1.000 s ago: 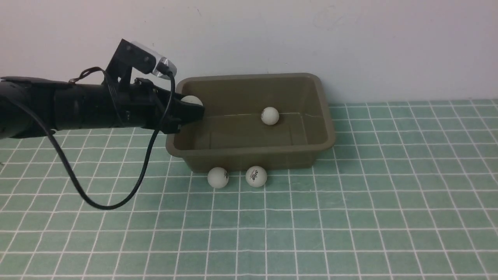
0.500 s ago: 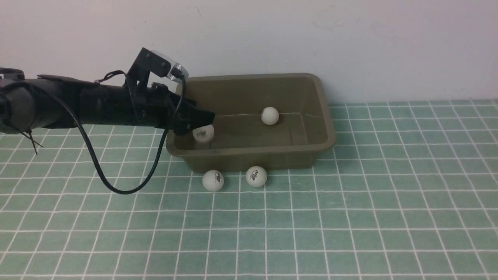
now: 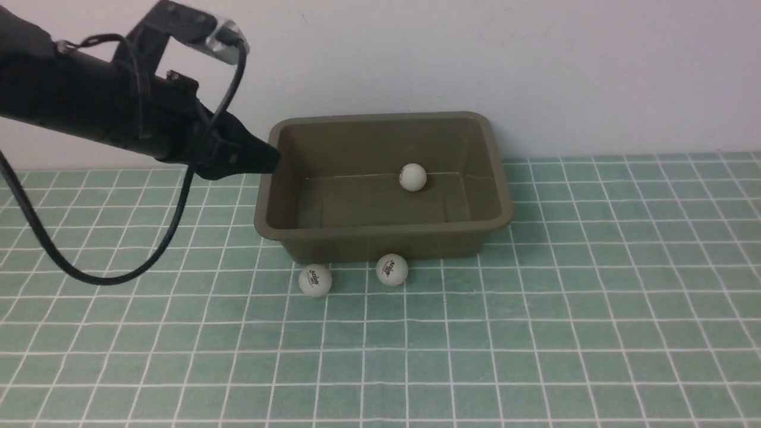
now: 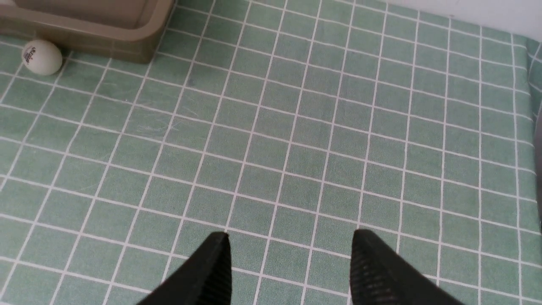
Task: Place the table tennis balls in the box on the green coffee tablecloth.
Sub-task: 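Reach for and grasp a ping pong ball on the table beside the basket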
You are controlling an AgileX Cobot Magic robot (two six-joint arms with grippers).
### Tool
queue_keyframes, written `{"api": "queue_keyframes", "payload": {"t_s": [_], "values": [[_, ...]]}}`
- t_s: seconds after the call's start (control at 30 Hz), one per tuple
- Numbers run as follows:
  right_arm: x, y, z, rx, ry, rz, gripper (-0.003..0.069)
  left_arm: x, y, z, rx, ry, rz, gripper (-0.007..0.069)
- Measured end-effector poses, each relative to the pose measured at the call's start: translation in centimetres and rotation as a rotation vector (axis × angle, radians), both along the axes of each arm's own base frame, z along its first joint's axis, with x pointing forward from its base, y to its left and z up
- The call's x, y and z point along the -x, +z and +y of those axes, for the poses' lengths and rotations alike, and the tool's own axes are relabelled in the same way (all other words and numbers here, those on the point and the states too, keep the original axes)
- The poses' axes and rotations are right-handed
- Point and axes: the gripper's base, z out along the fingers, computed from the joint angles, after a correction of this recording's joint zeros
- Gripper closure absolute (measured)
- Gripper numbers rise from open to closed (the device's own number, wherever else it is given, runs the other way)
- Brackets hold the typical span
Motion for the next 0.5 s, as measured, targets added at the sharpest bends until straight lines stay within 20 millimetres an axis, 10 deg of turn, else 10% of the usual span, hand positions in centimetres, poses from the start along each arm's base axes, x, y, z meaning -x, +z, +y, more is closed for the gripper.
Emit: {"api": "queue_keyframes", "payload": {"t_s": [0.27,0.5], "values": [[-0.1,0.1,0.0,-0.002,0.001,-0.008,0.0303,3.1,-0.4,0.8,-0.079,0.091,0.134,0.0525],[-0.1,0.1,0.0,-0.002,0.002,-0.013,0.0303,5.0,-7.5,0.8,-0.078,0.089,0.362,0.0534]]}}
